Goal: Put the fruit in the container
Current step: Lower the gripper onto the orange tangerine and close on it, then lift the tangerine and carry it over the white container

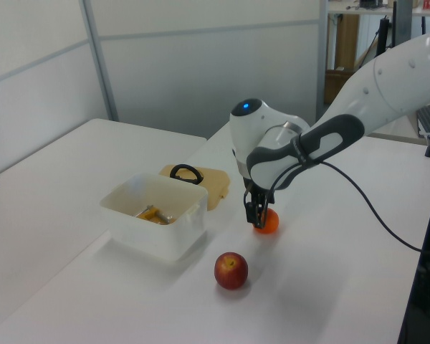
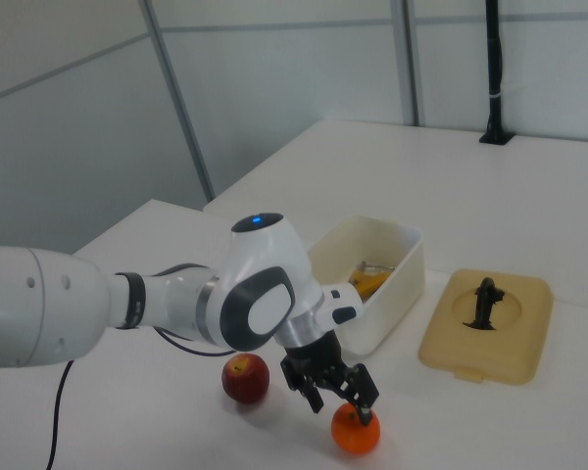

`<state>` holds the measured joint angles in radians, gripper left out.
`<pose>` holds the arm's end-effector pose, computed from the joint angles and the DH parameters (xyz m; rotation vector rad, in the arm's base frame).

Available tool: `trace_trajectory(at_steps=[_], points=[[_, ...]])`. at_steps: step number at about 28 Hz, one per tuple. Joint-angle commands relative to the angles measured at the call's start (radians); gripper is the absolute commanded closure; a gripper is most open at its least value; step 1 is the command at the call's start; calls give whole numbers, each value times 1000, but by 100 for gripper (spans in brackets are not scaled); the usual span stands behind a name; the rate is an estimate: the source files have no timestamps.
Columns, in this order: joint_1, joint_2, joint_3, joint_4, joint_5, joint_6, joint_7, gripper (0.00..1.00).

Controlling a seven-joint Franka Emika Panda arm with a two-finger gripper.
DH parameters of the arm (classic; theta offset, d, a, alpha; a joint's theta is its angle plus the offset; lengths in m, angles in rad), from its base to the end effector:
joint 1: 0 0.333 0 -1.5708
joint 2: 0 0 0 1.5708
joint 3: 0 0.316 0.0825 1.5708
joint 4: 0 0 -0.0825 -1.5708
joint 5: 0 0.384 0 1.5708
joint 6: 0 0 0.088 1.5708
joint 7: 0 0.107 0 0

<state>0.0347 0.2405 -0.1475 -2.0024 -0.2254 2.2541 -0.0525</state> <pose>0.5927 -0.0705 0.3420 2.9281 0.1257 -0.0085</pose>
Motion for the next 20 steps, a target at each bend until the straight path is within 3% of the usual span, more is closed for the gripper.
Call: trace_trajectory(at_steps=[1,2,4,7,8,9,15,17,18,20], points=[[-3,36,-18,-16,-40,74,42,0],[-3,39,-20,-16,-46,81,49,1],[-3,45,-21,-16,-71,88,62,21],[-3,43,-21,-16,-72,88,65,64],[-3,37,-21,-15,-72,88,74,89],[-1,34,-21,-13,-72,88,85,98],[-1,-32,-21,24,-35,76,119,100],[4,-52,-21,45,12,59,117,100],[7,-56,-21,89,71,21,111,100],[11,-55,-20,157,122,-36,106,100]])
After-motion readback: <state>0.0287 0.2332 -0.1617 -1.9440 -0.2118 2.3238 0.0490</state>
